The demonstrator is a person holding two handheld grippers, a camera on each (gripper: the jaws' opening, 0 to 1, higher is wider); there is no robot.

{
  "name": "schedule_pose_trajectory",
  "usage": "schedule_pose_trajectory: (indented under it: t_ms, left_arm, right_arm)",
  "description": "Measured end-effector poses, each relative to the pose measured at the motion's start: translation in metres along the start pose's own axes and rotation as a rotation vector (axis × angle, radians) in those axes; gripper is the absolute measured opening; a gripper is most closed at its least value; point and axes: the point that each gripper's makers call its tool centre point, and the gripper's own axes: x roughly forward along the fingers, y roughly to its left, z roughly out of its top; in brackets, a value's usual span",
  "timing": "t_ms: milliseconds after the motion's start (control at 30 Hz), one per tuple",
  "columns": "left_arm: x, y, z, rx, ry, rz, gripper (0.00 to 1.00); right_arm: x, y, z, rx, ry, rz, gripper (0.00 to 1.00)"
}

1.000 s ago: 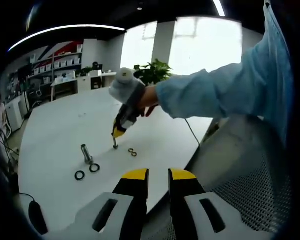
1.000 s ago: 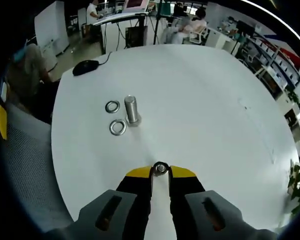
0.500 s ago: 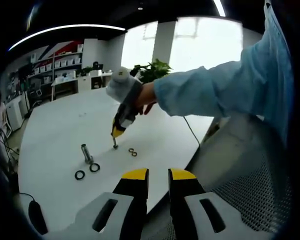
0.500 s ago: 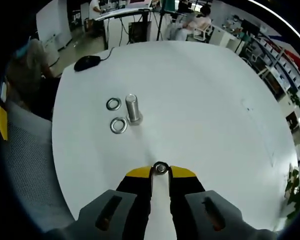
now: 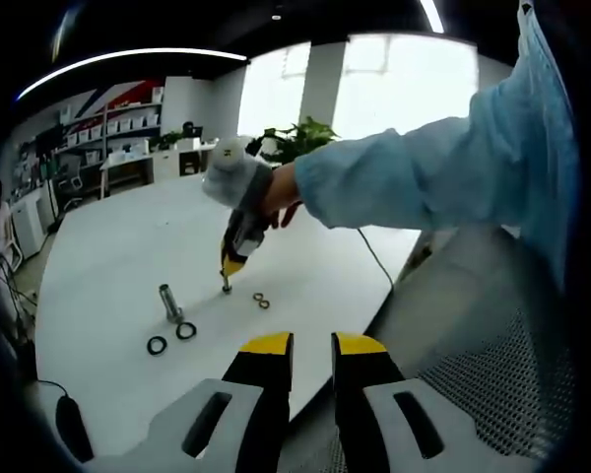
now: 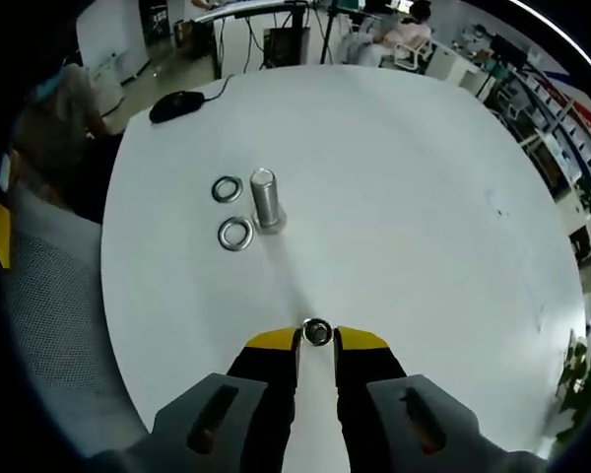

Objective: Place the washer onto the threaded stud by aligning its center hole with the stud, sliding it down to the base, and recovering from edge contact or off-axis alignment until the washer reaches the visible bottom stop.

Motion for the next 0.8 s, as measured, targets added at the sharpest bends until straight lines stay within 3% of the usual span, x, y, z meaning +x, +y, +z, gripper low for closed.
schedule_pose_trajectory:
  t_ms: [400,800]
  left_arm:
    - [0.0,-0.001,0.0,0.0,-0.001,-0.001,0.13]
    - [0.0,-0.002,0.0,0.003,0.001,-0.007,0.13]
  right_arm:
    - [-0.017,-0.001,-0.008,0.046,-0.03,-0.031,0.15]
    - [-0.01,0.02,-0.041,0.105,-0.016,-0.013,0.15]
